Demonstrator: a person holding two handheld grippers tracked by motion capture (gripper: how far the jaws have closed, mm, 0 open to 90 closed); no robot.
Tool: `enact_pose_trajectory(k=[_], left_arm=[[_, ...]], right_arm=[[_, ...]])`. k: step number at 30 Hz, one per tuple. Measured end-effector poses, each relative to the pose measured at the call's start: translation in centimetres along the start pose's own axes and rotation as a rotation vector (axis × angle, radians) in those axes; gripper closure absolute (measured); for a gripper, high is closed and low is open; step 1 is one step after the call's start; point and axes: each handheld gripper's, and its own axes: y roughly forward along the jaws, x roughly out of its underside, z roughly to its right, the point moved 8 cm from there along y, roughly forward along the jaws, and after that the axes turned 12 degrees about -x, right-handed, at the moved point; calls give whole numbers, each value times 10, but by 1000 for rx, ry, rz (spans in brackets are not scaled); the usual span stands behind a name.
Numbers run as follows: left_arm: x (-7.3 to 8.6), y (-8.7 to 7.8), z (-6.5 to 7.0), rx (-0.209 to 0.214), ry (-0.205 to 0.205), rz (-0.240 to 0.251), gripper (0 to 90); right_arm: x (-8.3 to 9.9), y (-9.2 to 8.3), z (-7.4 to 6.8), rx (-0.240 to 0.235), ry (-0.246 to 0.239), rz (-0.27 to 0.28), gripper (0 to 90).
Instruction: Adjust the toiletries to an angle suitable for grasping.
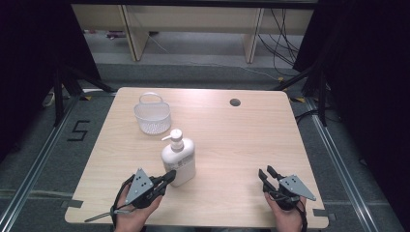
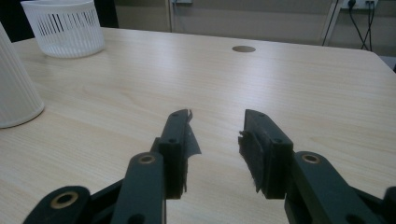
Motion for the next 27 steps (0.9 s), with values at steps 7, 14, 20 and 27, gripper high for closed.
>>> enact_pose_trajectory(k=[7, 14, 20, 27], left_arm=[[1, 4, -4, -16, 13, -2, 897], [1, 6, -13, -43, 10, -4, 897], [2, 10, -25, -73, -14, -14, 897], [3, 16, -35, -107, -39, -26, 897]], right_arm=[[0, 0, 0, 2, -2, -2, 616], [0, 0, 0, 1, -1, -2, 614], [0, 0, 0, 2, -3, -3, 613], [0, 0, 0, 2, -3, -2, 611]])
